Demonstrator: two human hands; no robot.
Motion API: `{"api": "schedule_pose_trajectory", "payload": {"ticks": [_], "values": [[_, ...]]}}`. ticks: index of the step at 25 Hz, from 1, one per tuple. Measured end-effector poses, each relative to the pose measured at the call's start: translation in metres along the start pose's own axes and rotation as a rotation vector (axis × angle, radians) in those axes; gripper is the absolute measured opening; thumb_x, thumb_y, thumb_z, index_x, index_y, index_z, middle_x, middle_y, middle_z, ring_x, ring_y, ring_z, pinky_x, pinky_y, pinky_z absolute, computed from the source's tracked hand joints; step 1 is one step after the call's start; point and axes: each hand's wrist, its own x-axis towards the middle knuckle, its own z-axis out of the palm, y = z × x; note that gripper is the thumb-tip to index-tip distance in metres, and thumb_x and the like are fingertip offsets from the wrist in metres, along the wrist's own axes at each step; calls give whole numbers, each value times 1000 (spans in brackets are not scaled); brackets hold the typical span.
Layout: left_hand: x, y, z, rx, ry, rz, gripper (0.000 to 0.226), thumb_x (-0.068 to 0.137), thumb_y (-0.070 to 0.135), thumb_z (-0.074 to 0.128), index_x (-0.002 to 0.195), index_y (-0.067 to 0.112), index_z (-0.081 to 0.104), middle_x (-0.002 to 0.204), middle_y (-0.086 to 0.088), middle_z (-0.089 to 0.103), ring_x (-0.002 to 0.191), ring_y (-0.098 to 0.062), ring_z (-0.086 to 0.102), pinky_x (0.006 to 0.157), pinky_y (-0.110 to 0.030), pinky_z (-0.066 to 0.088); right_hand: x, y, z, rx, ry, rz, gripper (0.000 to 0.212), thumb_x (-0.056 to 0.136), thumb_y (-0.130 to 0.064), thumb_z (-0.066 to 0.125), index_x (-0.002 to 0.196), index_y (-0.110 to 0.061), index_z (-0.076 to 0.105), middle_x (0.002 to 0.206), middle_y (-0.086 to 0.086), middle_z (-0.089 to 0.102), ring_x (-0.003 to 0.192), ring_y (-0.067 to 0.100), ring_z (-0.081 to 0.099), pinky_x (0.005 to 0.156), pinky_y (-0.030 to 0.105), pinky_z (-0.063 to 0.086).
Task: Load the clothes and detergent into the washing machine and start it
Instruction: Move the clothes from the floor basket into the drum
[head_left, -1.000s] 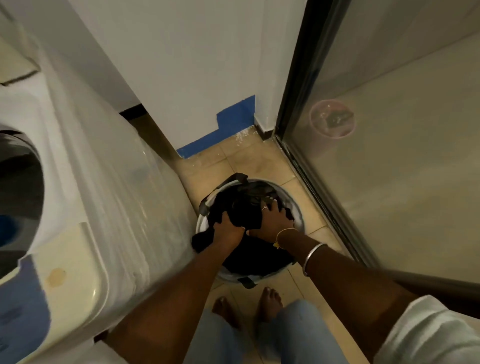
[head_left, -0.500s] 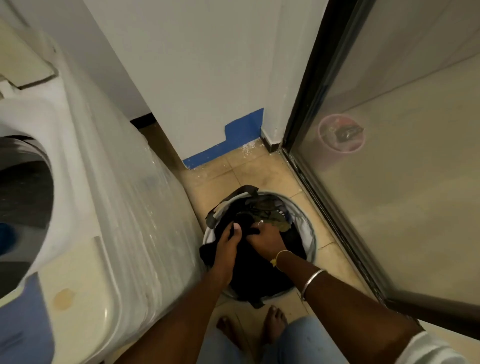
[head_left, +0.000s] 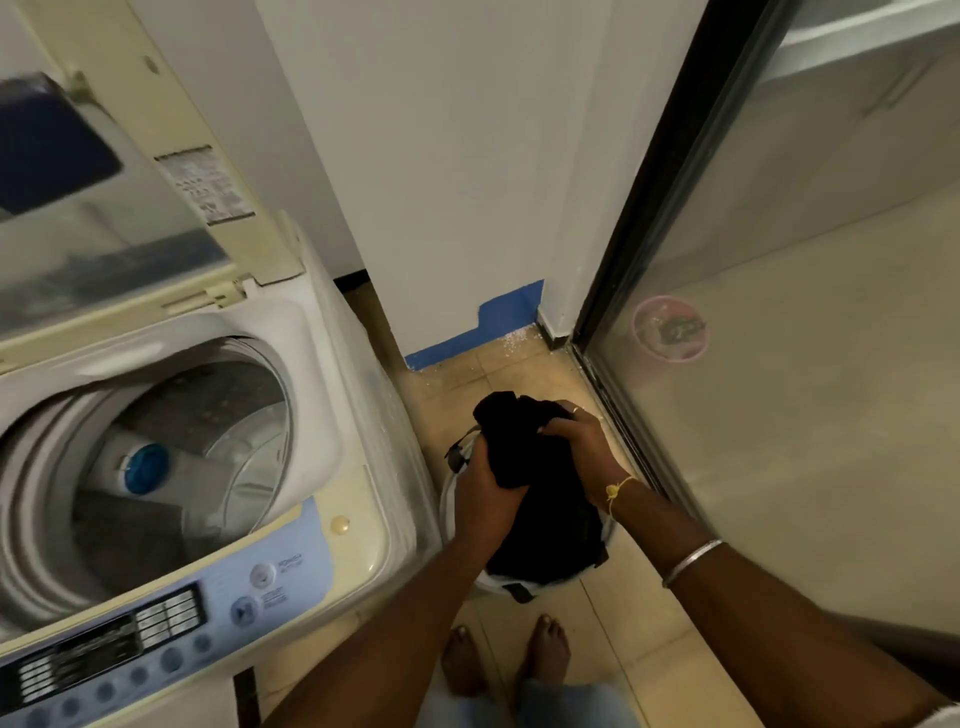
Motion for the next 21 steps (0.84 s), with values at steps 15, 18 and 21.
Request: {"api": "schedule_pose_trajectory", "payload": {"ticks": [15,18,21], "values": [[-86,153,-351,-308,655,207,45,86,34,74,124,25,52,101,15,70,90,0,69,72,-18,56,-136,-150,301,26,-496,-338,50,93,-50,64,137,-30,55,125,-7,68,116,13,65,100,36,53],[-89,111,-394,-168,582,-29,64,86,28,77,139,30,40,116,16,61,98,-6,65,79,-25,53,-123,-126,348,-182,-467,-317,58,80,-73,64,128,-40,60,117,-14,70,112,11,65,101,42,52],[-88,73,-405,-106,450,-216,80,85,1,71,152,21,31,138,1,51,117,-17,54,91,-30,45,-101,-100,344,-318,-379,-295,56,80,-74,61,121,-36,62,112,-13,70,108,11,65,98,39,53]]}}
